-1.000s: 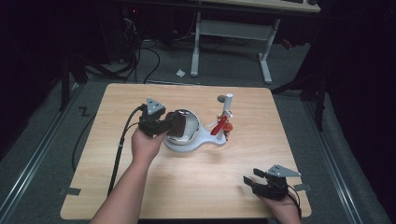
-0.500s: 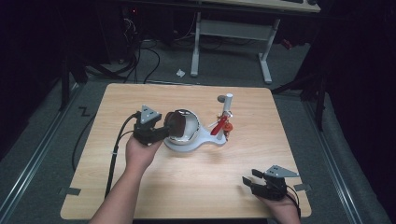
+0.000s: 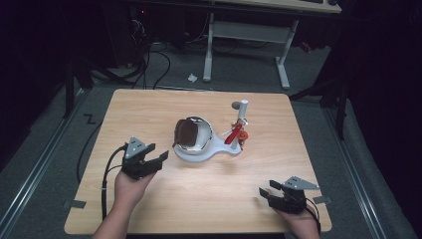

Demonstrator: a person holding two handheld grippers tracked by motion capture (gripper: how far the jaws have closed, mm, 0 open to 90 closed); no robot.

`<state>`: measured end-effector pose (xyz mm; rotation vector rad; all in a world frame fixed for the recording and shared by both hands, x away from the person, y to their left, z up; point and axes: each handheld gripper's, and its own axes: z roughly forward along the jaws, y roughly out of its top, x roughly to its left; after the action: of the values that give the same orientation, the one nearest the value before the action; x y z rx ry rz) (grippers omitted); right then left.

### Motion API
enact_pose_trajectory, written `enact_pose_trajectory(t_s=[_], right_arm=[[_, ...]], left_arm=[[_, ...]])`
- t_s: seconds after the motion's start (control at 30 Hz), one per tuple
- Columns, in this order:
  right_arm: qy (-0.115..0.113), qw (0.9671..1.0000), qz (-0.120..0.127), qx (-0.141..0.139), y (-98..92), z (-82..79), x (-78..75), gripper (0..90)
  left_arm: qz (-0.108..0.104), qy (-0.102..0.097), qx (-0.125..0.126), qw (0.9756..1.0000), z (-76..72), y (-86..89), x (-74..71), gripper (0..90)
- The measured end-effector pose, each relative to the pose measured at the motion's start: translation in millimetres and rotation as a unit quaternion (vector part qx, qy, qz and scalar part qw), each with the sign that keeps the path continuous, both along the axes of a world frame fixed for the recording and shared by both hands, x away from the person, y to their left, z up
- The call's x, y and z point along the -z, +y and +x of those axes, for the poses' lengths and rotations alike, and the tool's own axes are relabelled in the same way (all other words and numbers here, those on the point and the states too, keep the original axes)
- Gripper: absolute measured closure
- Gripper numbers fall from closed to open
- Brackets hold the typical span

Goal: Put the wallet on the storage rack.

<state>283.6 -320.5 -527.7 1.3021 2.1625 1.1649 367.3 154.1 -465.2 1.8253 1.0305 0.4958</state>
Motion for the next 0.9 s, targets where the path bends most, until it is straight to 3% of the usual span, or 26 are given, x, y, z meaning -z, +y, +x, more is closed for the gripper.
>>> enact_pose_trajectory(t_s=[0.27, 0.5, 0.6, 0.67, 0.8, 0.9], right_arm=[[0.005, 1.0, -0.005, 0.001, 1.6, -2.1, 1.4, 42.2], [0.004, 0.9999, -0.009, 0.0, 3.1, -3.0, 1.9, 42.1], [0.003, 0.9999, -0.014, 0.0, 3.7, -2.8, 2.5, 42.0], [0.005, 0.9997, -0.023, 0.003, 4.4, -4.1, 2.5, 41.9], [0.001, 0.9995, -0.029, 0.013, 3.8, -6.2, 1.7, 41.7], [-0.001, 0.9992, -0.036, 0.018, 3.7, -6.8, 1.4, 41.6]], left_arm=[[0.004, 0.033, -0.009, 0.9994, -21.0, 26.1, 32.6, 39.9], [0.031, 0.061, -0.005, 0.9977, -37.6, 42.5, 52.9, 37.5], [0.031, 0.067, 0.001, 0.9973, -51.0, 47.0, 62.2, 37.5], [0.05, 0.079, 0.008, 0.9956, -57.3, 45.9, 64.1, 37.9], [0.077, 0.069, 0.03, 0.9941, -61.8, 38.9, 62.5, 35.7], [0.074, 0.068, 0.035, 0.9943, -58.4, 38.9, 61.6, 34.7]])
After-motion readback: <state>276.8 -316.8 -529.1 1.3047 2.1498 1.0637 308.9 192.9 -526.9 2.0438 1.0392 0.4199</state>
